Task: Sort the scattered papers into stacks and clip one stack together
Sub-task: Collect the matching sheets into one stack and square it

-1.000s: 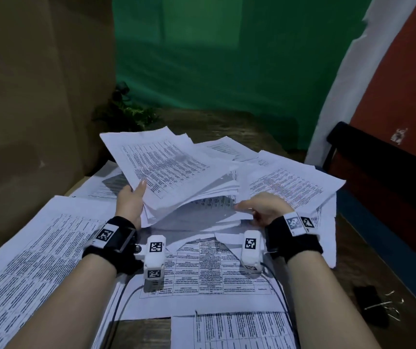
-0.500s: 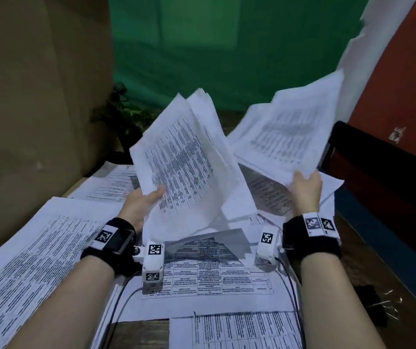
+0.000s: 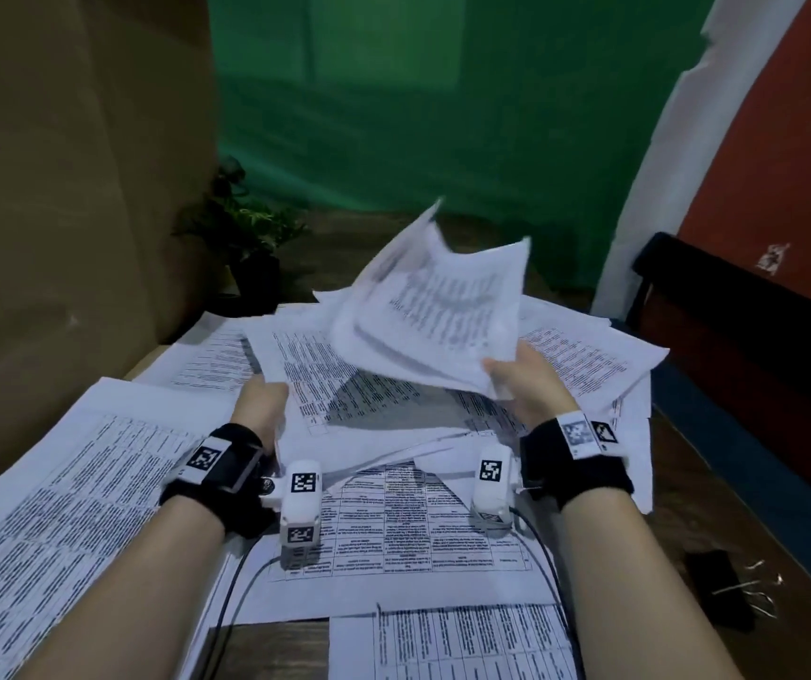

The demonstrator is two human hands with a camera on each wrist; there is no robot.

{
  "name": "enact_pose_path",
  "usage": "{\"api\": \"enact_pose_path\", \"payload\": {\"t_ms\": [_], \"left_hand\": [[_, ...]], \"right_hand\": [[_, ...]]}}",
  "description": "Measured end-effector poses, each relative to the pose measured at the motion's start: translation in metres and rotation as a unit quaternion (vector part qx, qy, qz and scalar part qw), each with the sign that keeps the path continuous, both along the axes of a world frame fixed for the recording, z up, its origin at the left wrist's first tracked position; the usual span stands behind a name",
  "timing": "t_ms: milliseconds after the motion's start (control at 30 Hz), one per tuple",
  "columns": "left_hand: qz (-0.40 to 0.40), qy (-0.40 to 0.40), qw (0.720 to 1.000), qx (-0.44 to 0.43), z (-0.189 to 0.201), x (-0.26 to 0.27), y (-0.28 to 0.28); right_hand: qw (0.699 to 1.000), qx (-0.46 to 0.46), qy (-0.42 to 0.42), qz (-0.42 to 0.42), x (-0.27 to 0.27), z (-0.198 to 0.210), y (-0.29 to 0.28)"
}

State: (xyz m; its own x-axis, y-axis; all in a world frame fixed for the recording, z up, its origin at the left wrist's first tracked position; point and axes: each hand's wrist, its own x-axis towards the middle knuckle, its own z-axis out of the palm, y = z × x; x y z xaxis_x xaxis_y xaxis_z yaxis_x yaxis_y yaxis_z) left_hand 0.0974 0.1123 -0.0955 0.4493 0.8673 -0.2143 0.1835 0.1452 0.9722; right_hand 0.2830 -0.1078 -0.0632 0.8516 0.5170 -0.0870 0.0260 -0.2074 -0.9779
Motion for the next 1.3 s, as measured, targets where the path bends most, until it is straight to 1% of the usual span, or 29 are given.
{"api": "enact_pose_path", "payload": {"t_ms": [67,167,200,233,300,333,367,400,433,500,533,600,633,700,767,800,833,900,933,967,1000,1033,1067,1133,1167,1233,1300], "left_hand": [[0.009,-0.038,0.998,-0.045,0.003,-0.003,-0.001],[-0.029,-0.104,0.988,-0.110,0.004,-0.004,-0.001],[-0.041,-0.111,0.987,-0.111,0.005,-0.005,-0.002],[-0.057,-0.103,0.988,-0.096,0.005,-0.005,-0.003],[-0.069,-0.049,0.996,-0.035,0.003,-0.007,-0.003],[-0.074,-0.020,0.997,-0.007,0.001,-0.009,-0.002],[-0.088,0.012,0.996,0.006,-0.002,-0.008,0.003],[-0.103,0.028,0.994,0.009,-0.004,-0.008,0.007],[-0.109,0.022,0.994,0.004,-0.010,-0.008,0.014],[-0.095,0.003,0.995,-0.012,-0.020,-0.005,0.025],[-0.095,-0.003,0.995,-0.020,-0.018,-0.005,0.022],[-0.093,-0.031,0.995,-0.004,-0.007,-0.007,0.008],[-0.104,-0.034,0.994,0.009,-0.002,-0.009,0.000],[-0.104,-0.017,0.994,0.034,0.001,-0.010,-0.005],[-0.078,-0.002,0.996,0.046,-0.001,-0.011,-0.001],[-0.071,0.012,0.996,0.054,-0.002,-0.010,0.001],[-0.069,0.014,0.996,0.051,-0.002,-0.010,0.002],[-0.075,0.010,0.996,0.048,-0.001,-0.007,0.002],[-0.080,0.012,0.996,0.048,0.000,-0.006,-0.001],[-0.079,0.006,0.996,0.039,0.000,-0.006,-0.001],[-0.073,-0.002,0.997,0.030,0.000,-0.005,0.000],[-0.068,-0.006,0.997,0.020,-0.002,-0.005,0.003],[-0.067,-0.007,0.998,0.009,-0.003,-0.004,0.004],[-0.074,-0.020,0.997,-0.020,-0.004,-0.003,0.007],[-0.069,-0.026,0.997,-0.035,-0.003,-0.005,0.006],[-0.043,-0.060,0.994,-0.081,-0.002,-0.007,0.007],[-0.040,-0.110,0.985,-0.126,0.000,-0.009,0.005]], "right_hand": [[0.998,-0.039,0.013,0.056,-0.011,-0.002,0.007],[0.987,-0.086,0.031,0.135,-0.024,-0.002,0.012],[0.984,-0.095,0.023,0.149,-0.027,0.000,0.013],[0.985,-0.091,0.016,0.145,-0.029,0.003,0.013],[0.991,-0.079,-0.007,0.107,-0.029,0.009,0.011],[0.990,-0.102,-0.045,0.091,-0.028,0.013,0.008],[0.982,-0.144,-0.093,0.077,-0.026,0.017,0.005],[0.969,-0.194,-0.133,0.074,-0.025,0.021,0.001],[0.952,-0.251,-0.150,0.088,-0.022,0.023,-0.002],[0.902,-0.375,-0.161,0.140,-0.024,0.029,-0.006],[0.877,-0.421,-0.165,0.161,-0.025,0.030,-0.006],[0.848,-0.467,-0.187,0.168,-0.025,0.027,-0.004],[0.842,-0.474,-0.198,0.163,-0.022,0.024,-0.002],[0.841,-0.476,-0.205,0.156,-0.017,0.020,-0.001],[0.844,-0.473,-0.199,0.156,-0.011,0.015,-0.002],[0.856,-0.453,-0.194,0.155,-0.009,0.013,-0.002],[0.883,-0.404,-0.188,0.144,-0.004,0.011,-0.001],[0.947,-0.241,-0.189,0.093,-0.001,0.009,0.000],[0.968,-0.148,-0.191,0.073,-0.004,0.011,0.002],[0.976,-0.070,-0.193,0.074,-0.009,0.013,0.004],[0.975,-0.015,-0.198,0.096,-0.016,0.015,0.008],[0.969,0.015,-0.204,0.139,-0.023,0.015,0.012],[0.958,0.024,-0.208,0.196,-0.033,0.017,0.016],[0.924,-0.005,-0.211,0.318,-0.047,0.015,0.025],[0.908,-0.035,-0.207,0.362,-0.050,0.011,0.030],[0.886,-0.095,-0.196,0.410,-0.053,0.007,0.035],[0.883,-0.144,-0.158,0.419,-0.052,0.004,0.033]]}}
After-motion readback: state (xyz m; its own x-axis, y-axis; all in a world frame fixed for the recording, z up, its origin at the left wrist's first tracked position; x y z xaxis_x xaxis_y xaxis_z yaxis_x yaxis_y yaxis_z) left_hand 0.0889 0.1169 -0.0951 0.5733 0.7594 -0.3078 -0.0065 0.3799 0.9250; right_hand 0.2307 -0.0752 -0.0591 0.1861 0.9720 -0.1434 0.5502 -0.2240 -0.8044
